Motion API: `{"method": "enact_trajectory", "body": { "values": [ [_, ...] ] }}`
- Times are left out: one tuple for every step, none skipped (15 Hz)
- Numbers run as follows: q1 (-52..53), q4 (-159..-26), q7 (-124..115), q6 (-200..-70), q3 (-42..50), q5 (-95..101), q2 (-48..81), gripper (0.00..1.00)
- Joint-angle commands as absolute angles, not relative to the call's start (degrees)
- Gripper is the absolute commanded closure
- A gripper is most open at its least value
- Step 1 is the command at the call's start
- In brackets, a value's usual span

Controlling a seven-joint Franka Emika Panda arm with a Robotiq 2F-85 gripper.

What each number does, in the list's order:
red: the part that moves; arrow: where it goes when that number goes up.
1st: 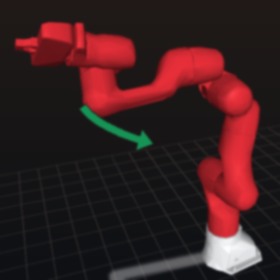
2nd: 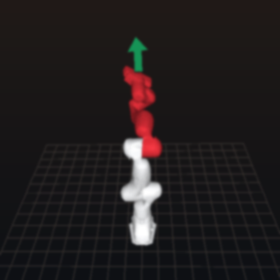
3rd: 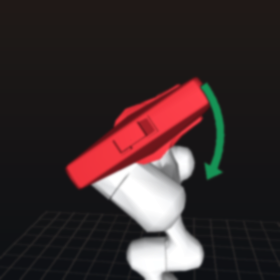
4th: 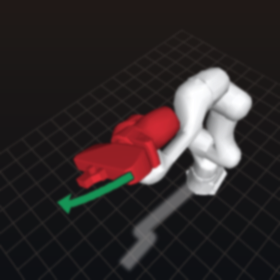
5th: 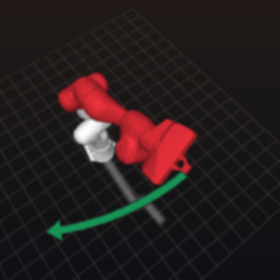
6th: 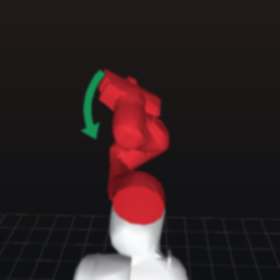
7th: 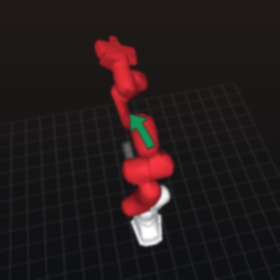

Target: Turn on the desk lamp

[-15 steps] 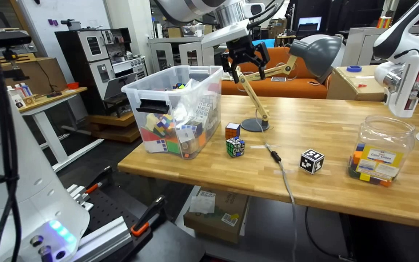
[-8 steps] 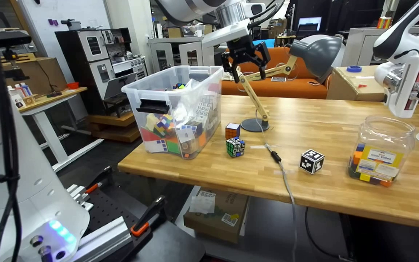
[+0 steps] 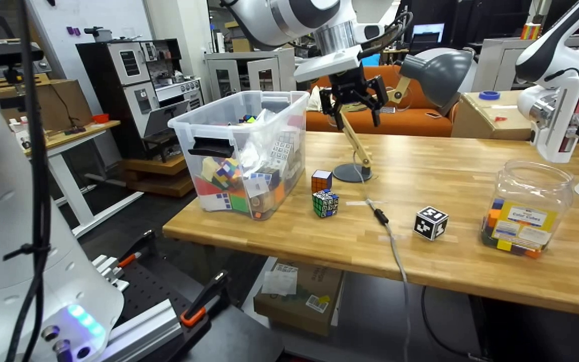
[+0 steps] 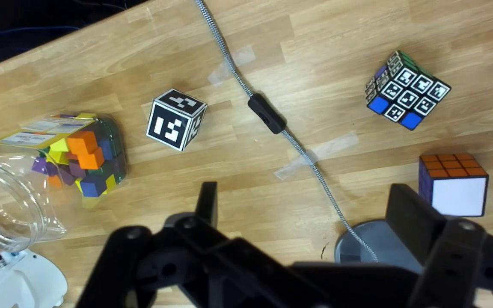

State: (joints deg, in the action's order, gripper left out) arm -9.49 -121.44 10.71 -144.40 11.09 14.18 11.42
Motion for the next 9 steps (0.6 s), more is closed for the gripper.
{"method": "enact_trajectory", "body": {
  "values": [
    [-11.27,-116.73,17.01,-143.49,9.81,11.72,16.27,0.0],
    [-11.6,-114.97,17.71,-142.61,9.56,10.71,18.25,0.0],
    [-11.99,-113.67,18.56,-142.45,9.23,9.61,19.76,0.0],
    [-12.15,-111.73,18.15,-141.78,9.21,8.87,21.99,0.0],
    [-12.18,-110.06,17.24,-141.2,9.41,8.62,23.89,0.0],
    [-12.3,-108.51,16.68,-140.18,9.49,8.28,25.5,0.0],
    [-12.12,-107.11,15.21,-139.62,9.99,8.61,27.02,0.0],
    [-11.86,-110.73,15.63,-142.63,9.93,9.68,24.75,0.0],
    [-12.04,-109.37,15.21,-142.26,9.96,9.69,26.2,0.0]
  ]
}}
